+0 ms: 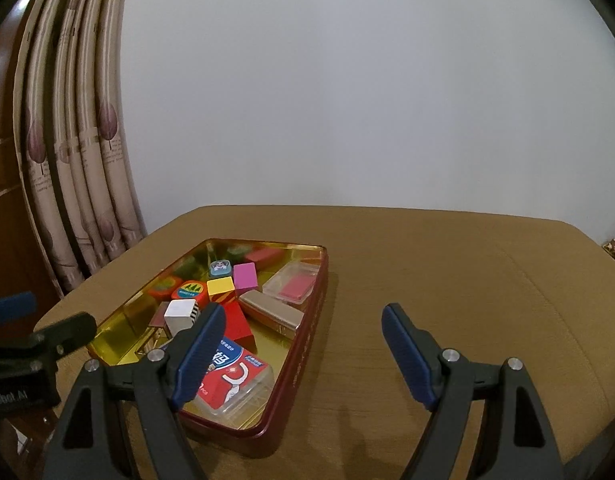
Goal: Organize rigid objects
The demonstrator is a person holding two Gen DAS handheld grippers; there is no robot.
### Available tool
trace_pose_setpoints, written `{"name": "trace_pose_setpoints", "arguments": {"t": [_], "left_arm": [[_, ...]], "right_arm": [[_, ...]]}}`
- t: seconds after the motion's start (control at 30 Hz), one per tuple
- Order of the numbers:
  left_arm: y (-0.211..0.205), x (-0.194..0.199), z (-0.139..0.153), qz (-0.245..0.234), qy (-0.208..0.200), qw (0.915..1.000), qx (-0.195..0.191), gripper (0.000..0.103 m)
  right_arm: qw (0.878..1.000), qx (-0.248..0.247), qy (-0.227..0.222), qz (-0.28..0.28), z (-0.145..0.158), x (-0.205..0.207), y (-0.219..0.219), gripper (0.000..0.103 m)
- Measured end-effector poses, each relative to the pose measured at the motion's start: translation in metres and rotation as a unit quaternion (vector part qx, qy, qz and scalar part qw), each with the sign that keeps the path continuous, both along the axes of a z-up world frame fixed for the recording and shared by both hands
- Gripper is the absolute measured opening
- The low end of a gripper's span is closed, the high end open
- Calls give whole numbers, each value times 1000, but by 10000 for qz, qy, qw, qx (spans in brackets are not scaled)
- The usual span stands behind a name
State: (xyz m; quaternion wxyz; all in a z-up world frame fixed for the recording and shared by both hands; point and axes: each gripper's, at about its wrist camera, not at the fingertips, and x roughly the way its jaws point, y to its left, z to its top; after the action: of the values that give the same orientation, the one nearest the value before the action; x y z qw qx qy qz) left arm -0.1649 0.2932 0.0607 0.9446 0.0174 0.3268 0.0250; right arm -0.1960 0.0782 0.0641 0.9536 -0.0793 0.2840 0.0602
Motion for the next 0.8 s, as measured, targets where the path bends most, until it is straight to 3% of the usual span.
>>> {"name": "trace_pose_setpoints", "arguments": {"t": [0.33,0.67,0.8], "left_arm": [[-2,5,5,-157,-115,9997,121,95],[1,8,4,-268,-80,9996,-1,95],[-1,6,3,-308,-103,9995,28,102]], "right_arm": [[9999,-47,146,-41,-7,5,3,83],[9998,-83,187,-65,-11,6,5,83],[9997,-56,210,-81,-11,8,6,83]]}}
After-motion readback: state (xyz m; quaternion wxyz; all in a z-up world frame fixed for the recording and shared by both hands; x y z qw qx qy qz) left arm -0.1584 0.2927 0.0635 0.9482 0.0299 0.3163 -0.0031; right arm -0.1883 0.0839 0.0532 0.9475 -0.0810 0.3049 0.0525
